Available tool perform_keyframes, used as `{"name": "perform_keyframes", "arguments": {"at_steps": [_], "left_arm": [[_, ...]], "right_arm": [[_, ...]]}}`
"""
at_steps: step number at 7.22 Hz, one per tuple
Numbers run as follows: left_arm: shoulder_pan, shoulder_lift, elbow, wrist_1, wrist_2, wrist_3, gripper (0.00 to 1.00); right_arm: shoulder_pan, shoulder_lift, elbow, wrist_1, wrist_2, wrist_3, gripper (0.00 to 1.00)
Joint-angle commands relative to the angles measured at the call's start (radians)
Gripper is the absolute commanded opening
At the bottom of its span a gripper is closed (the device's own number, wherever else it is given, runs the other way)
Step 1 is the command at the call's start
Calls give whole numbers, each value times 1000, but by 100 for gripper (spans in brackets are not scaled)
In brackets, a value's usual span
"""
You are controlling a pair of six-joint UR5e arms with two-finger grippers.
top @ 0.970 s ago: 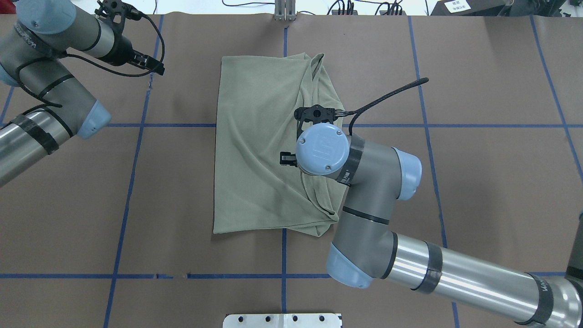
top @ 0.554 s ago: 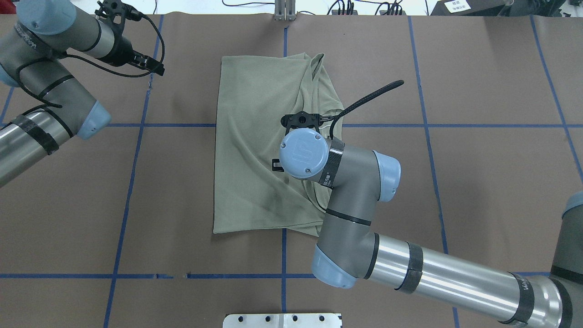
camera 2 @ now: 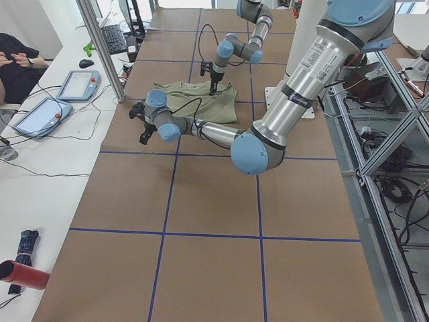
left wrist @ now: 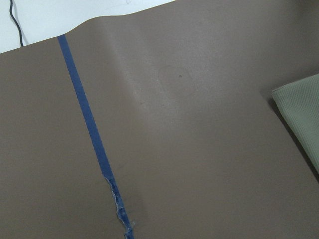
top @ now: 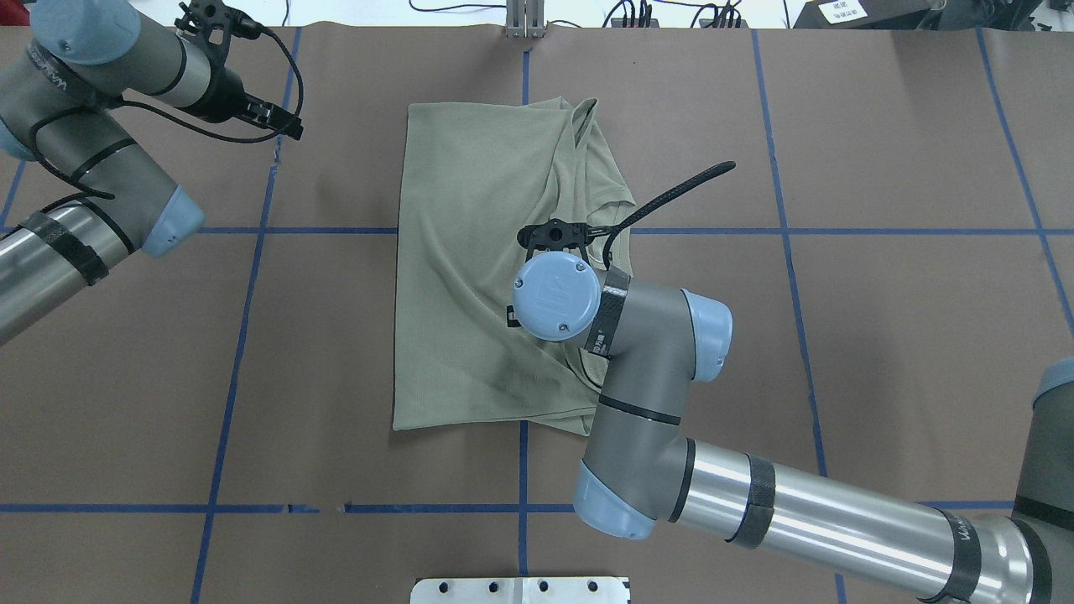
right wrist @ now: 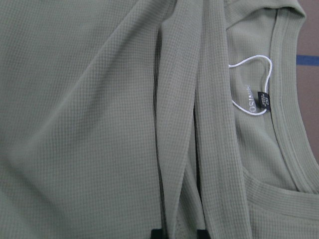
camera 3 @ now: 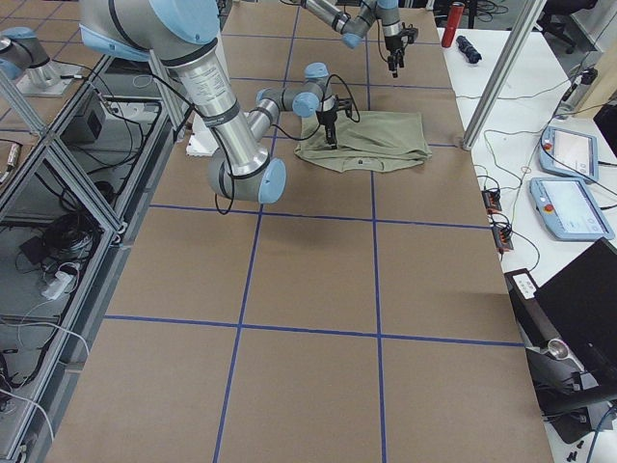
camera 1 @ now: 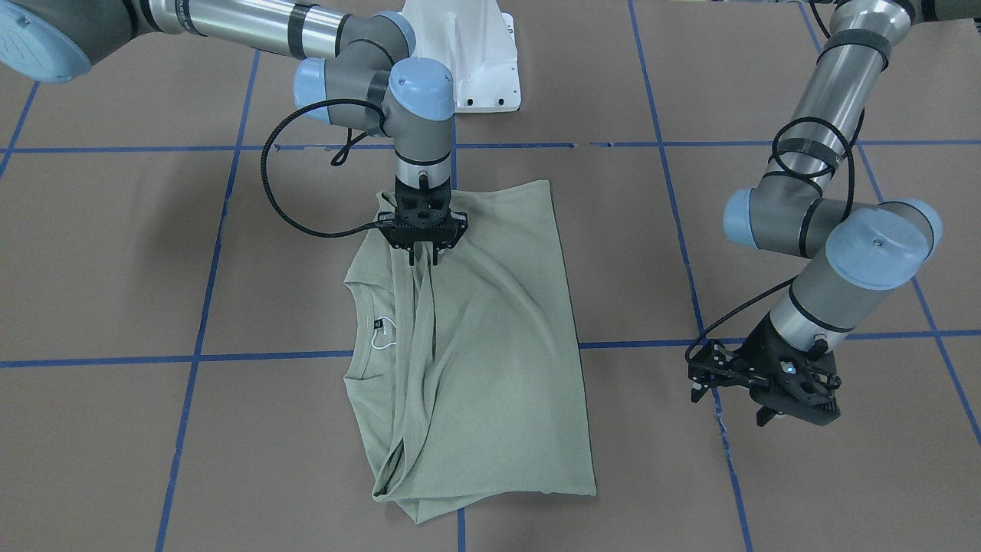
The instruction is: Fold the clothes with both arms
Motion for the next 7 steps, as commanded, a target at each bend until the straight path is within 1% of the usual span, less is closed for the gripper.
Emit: {"name": "perform_keyframes", "arguments": {"at_steps": [1, 3, 5, 7], "left_arm": [[2, -1, 0, 0, 0, 0, 100], [2, 1, 0, 0, 0, 0, 100], [2, -1, 0, 0, 0, 0, 100], [2, 1, -2, 0, 0, -5, 100]], "right_arm": [[1, 0, -1, 0, -2, 0, 0], [17, -14, 13, -3, 4, 0, 0], [44, -98, 98, -3, 10, -21, 0], [48, -164, 145, -3, 3, -35, 0]]}}
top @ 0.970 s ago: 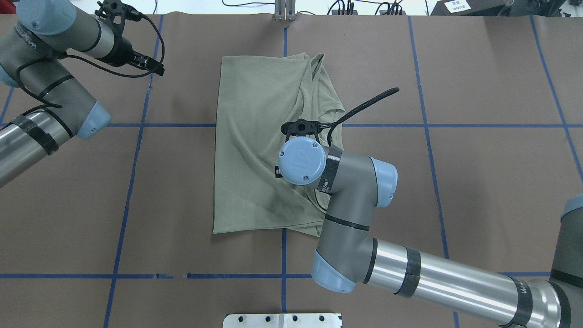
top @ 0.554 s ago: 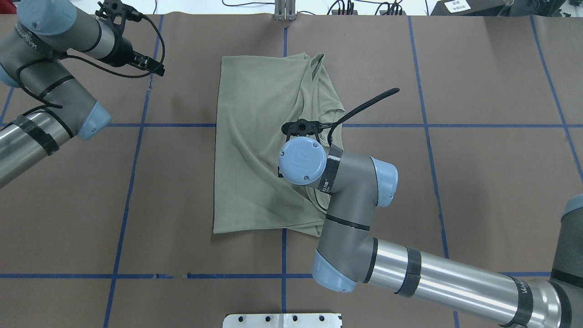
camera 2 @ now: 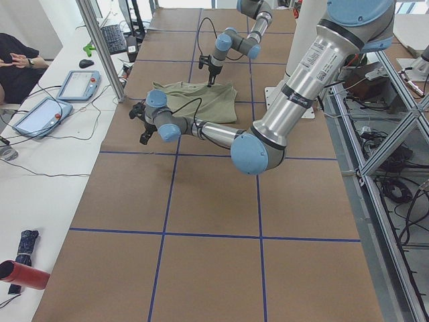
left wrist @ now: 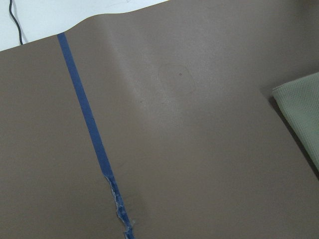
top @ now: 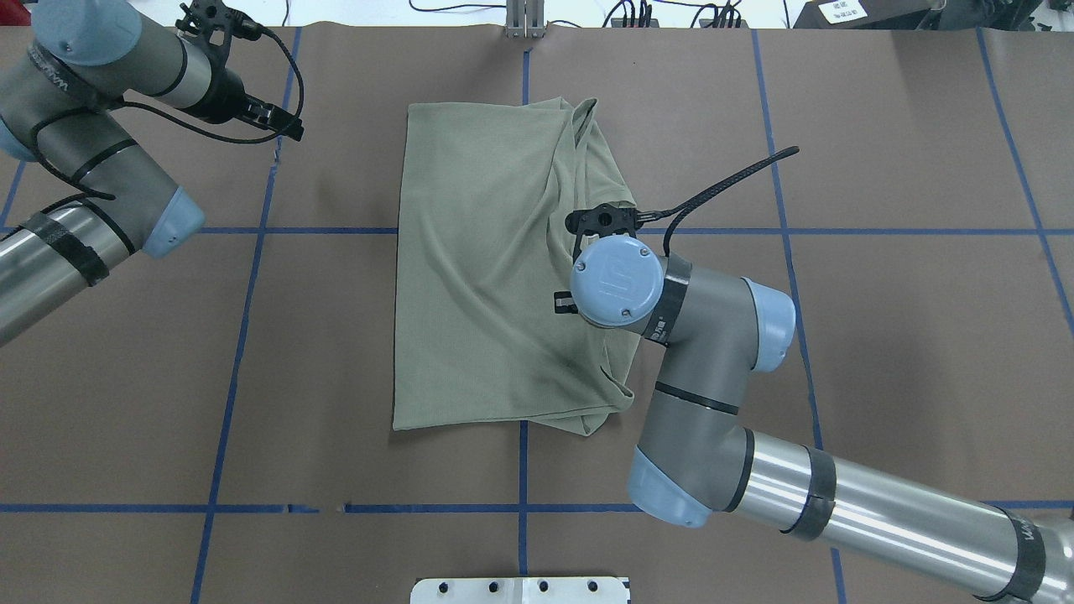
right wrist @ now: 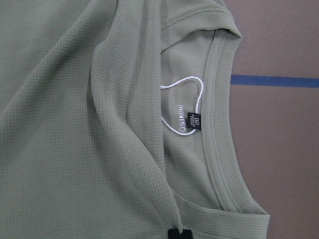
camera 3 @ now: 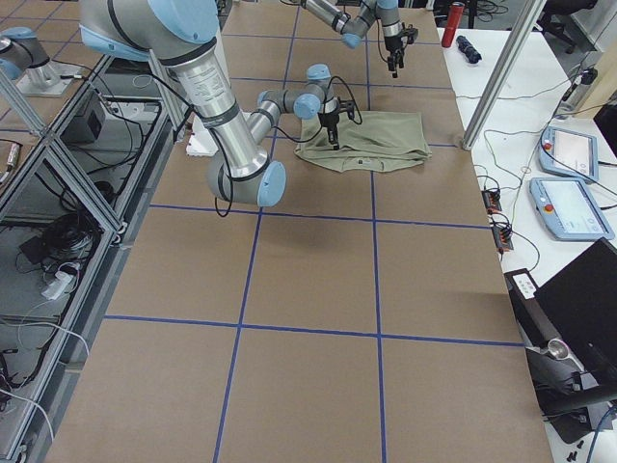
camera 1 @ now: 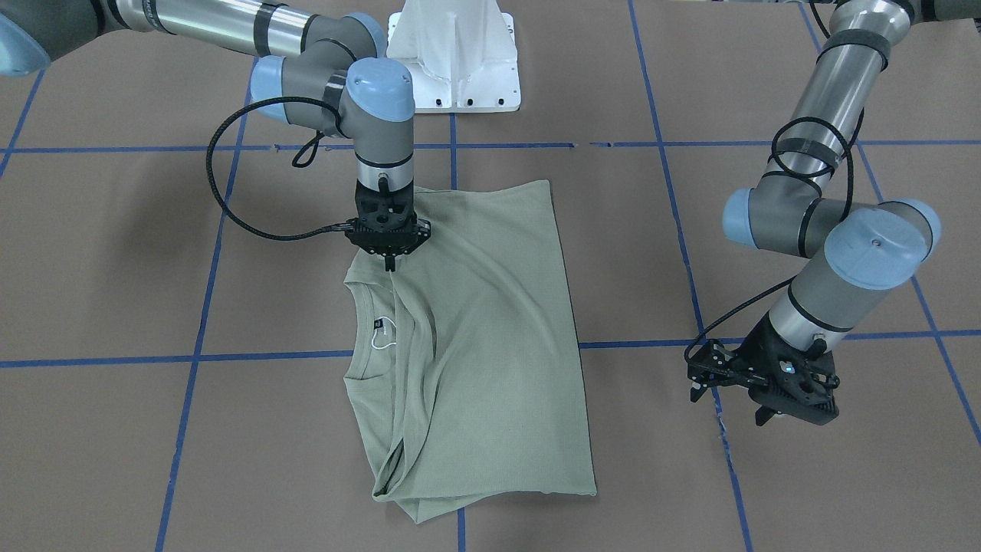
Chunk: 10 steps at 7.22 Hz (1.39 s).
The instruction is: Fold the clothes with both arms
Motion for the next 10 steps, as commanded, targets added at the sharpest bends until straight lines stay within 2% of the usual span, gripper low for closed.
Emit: {"name": "perform_keyframes", "arguments": {"at_steps": [1, 2, 3, 6, 7, 8, 10], "left_arm": [[0, -1, -4, 0, 0, -12, 100], [0, 0, -6, 0, 0, -14, 100], [0, 0, -6, 0, -2, -14, 100], [0, 0, -36, 1, -6, -59, 100], [11, 10, -82, 2, -8, -145, 100], [78, 75, -202, 5, 0, -253, 100], [209, 236, -497, 8, 17, -528, 100]], "right_arm": [[-2, -54, 30, 2, -13, -5, 0], [-7, -56, 28, 2, -14, 4, 4], [-13, -56, 25, 3, -17, 0, 99], [59, -13, 27, 32, 21, -23, 100], [70, -36, 28, 142, 74, -11, 100], [68, -101, 43, 247, 82, 45, 100], [36, -221, 158, 299, 90, 206, 100]]}}
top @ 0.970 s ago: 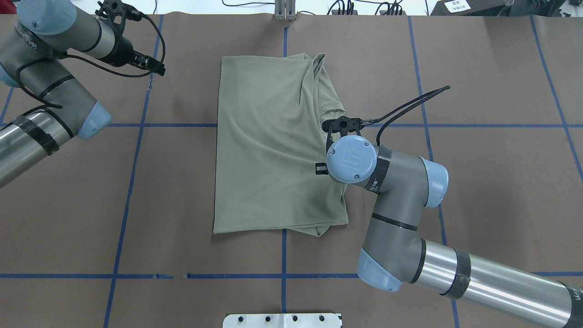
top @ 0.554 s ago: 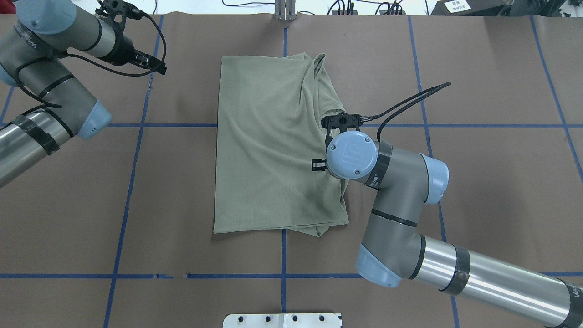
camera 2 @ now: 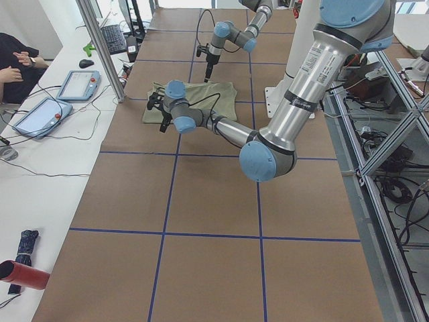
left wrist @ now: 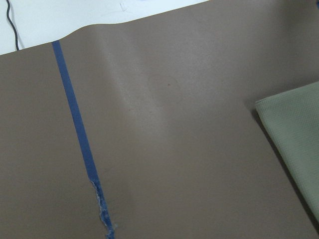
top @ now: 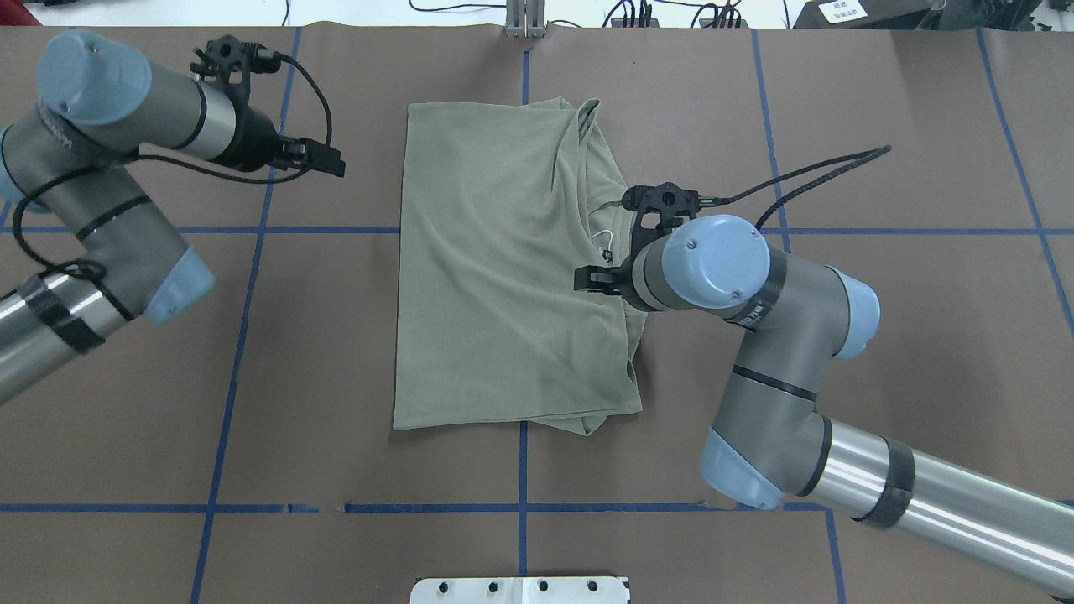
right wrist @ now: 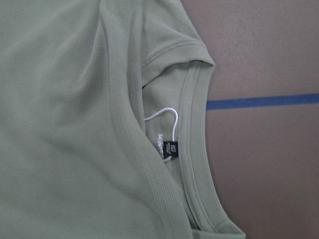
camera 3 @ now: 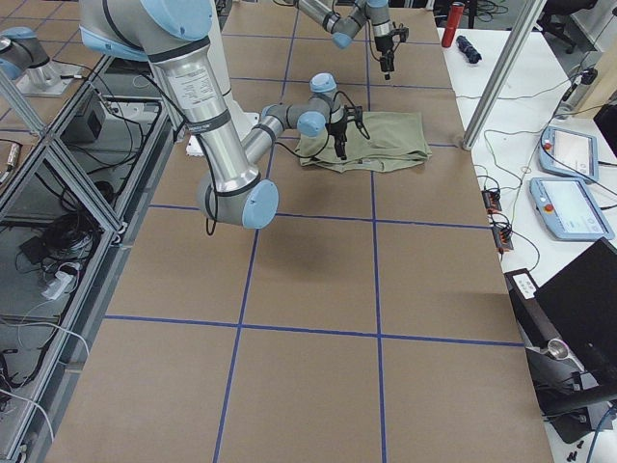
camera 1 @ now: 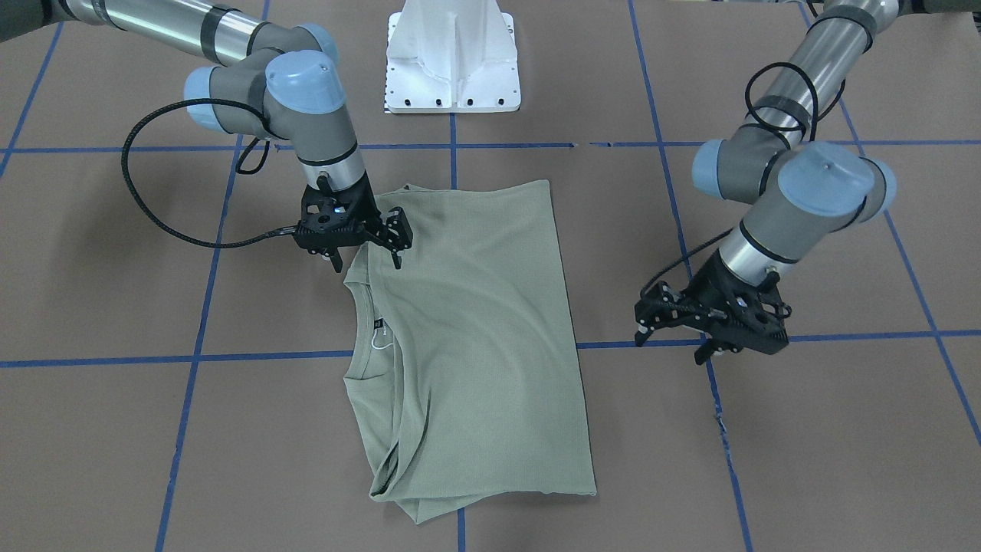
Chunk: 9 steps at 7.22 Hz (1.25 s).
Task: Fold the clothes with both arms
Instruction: 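Move both grippers to the shirt edge nearest the robot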
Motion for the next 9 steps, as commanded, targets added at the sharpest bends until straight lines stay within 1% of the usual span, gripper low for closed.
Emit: {"name": "perform_keyframes", "arguments": {"at_steps": [1, 2, 3, 4, 6, 7, 8, 9], "left_arm": [[177, 161, -278, 5, 101, -272, 100], [275, 194, -325, 5, 197, -393, 100], [358, 196, -324, 3, 276, -496, 100], [433, 196, -325, 2, 349, -576, 100], [509, 199, -321, 3, 400, -612, 100], [530, 199, -310, 5, 405, -612, 100], [543, 197, -307, 5, 407, -618, 98], [543, 196, -305, 5, 407, -633, 84]], "right_arm": [[-48, -118, 121, 39, 2, 183, 100], [-73, -134, 150, 42, -3, 252, 100], [-90, -145, 154, 79, -12, 291, 100], [-101, -166, 154, 140, -35, 302, 100], [-102, -165, 154, 145, -38, 304, 100], [-102, -165, 154, 145, -38, 304, 100], [-102, -165, 154, 145, -41, 304, 100], [-102, -165, 154, 145, -43, 304, 100]]}}
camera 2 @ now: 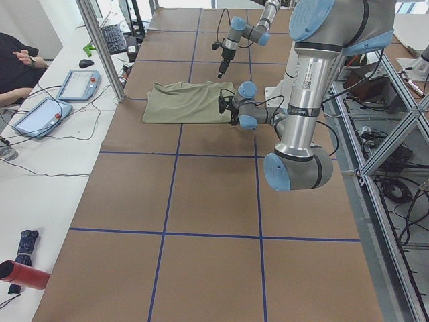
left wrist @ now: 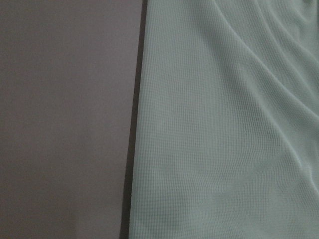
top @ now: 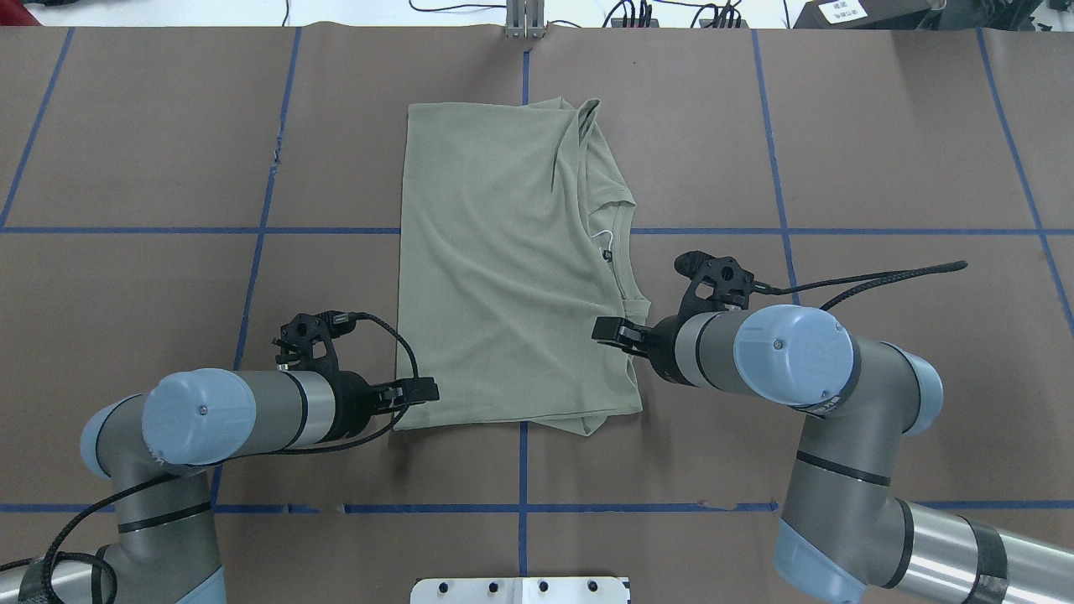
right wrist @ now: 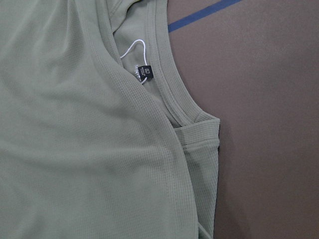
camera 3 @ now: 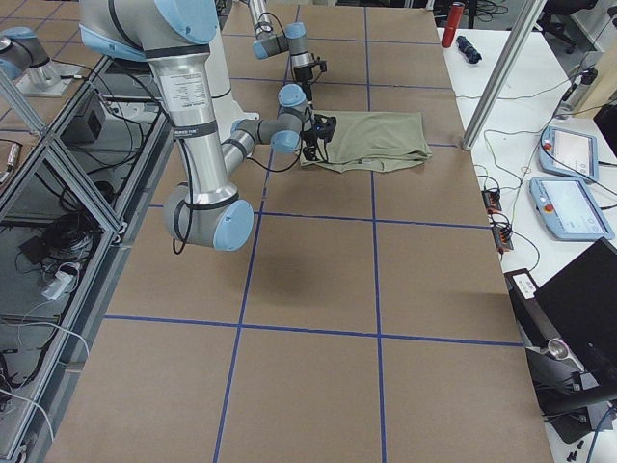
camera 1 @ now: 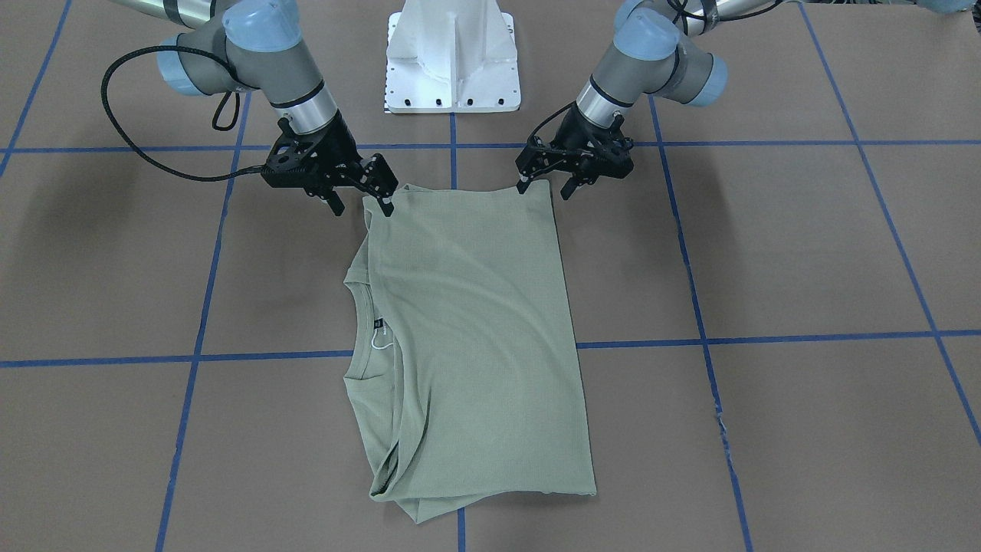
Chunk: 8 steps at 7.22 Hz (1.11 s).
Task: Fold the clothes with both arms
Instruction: 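Move both grippers to the shirt edge nearest the robot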
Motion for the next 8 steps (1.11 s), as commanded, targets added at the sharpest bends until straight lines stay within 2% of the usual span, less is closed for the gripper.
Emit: {"name": "perform_keyframes", "arguments": {"at_steps": [1, 5, 6, 7, 8], "left_arm": [[10, 0, 5, 2, 1, -18, 81], [32, -6, 5, 2, 1, -18, 81], [32, -8, 4, 2, 1, -18, 75], [32, -8, 4, 2, 0, -18, 58], [32, -8, 4, 2, 0, -18, 36]], "right_arm": [[0, 0, 0, -1, -2, 0, 100], [0, 0, 0, 0, -4, 0, 100], [0, 0, -1, 0, -4, 0, 100], [0, -2, -1, 0, -4, 0, 100], [-3, -2, -3, 0, -4, 0, 100]]}}
